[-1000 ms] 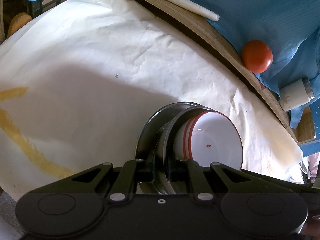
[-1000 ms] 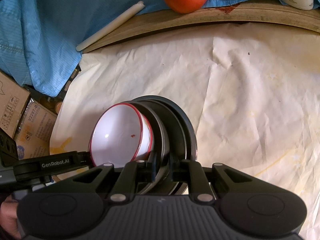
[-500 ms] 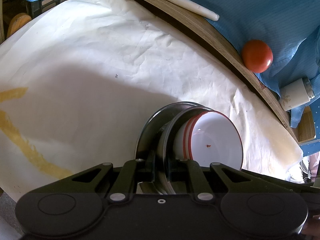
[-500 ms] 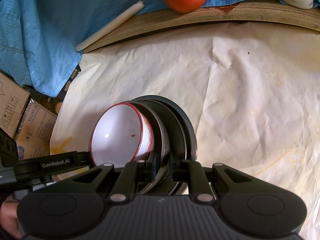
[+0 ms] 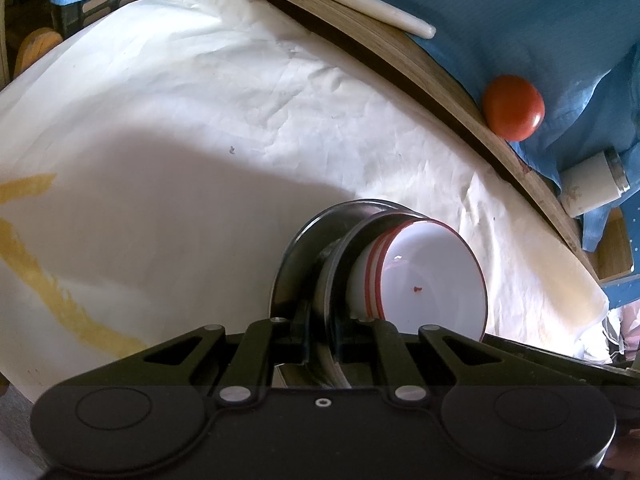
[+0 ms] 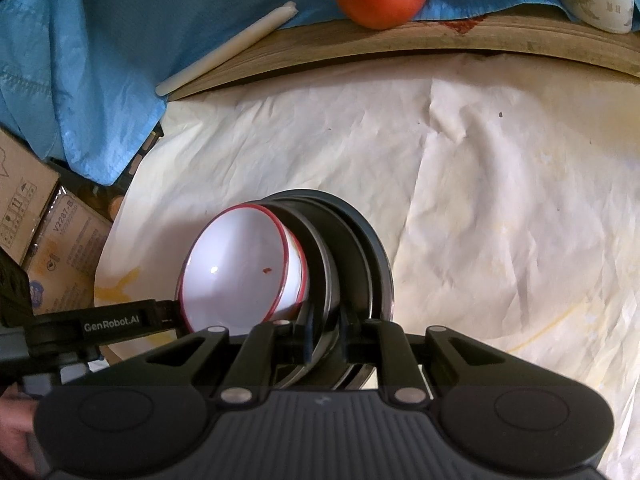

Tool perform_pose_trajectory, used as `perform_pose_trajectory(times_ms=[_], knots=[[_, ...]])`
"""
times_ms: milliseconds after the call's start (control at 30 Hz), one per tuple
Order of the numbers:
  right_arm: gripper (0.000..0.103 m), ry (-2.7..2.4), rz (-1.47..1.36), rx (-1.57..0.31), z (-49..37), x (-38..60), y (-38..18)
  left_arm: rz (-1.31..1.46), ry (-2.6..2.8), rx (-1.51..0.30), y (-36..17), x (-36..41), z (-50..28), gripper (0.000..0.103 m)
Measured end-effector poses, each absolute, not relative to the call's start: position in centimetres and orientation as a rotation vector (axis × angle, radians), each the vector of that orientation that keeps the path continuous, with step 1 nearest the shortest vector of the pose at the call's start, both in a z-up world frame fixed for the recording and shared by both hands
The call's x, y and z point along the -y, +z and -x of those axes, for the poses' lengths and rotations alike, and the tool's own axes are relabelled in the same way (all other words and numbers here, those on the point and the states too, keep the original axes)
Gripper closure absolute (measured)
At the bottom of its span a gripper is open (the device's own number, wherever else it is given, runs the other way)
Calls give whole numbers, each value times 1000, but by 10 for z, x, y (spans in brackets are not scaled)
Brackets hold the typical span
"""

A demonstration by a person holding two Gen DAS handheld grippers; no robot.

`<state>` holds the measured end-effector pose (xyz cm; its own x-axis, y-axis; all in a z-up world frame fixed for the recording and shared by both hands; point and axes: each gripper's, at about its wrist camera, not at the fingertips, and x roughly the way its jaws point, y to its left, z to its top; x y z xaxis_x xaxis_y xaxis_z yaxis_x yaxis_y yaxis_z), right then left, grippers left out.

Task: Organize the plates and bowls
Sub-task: 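Lower the steel bowl onto the plate stack with both grippers, then open both grippers and release the steel bowl rim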

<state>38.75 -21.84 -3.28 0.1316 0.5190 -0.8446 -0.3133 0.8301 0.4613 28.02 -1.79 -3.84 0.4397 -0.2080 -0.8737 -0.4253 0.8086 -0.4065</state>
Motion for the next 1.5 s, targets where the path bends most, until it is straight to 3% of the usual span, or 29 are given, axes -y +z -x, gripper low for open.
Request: perform_pose_trajectory(times_ms=[667,1233,1333,1500], knots=[[86,611,-180,-1295,-385,219,-30,600,156,-1115,-35,22,-279,93],[79,591,-184,-1282,-380,223,-25,586,179,-1122,-33,24,-280,92],[70,582,-181,-1269,-380,225,-23,582,185,-1122,-33,25,-281,91],[66,589,-190,-1260,-380,229,-21,568,198,-1114,-29,24,-281,88]])
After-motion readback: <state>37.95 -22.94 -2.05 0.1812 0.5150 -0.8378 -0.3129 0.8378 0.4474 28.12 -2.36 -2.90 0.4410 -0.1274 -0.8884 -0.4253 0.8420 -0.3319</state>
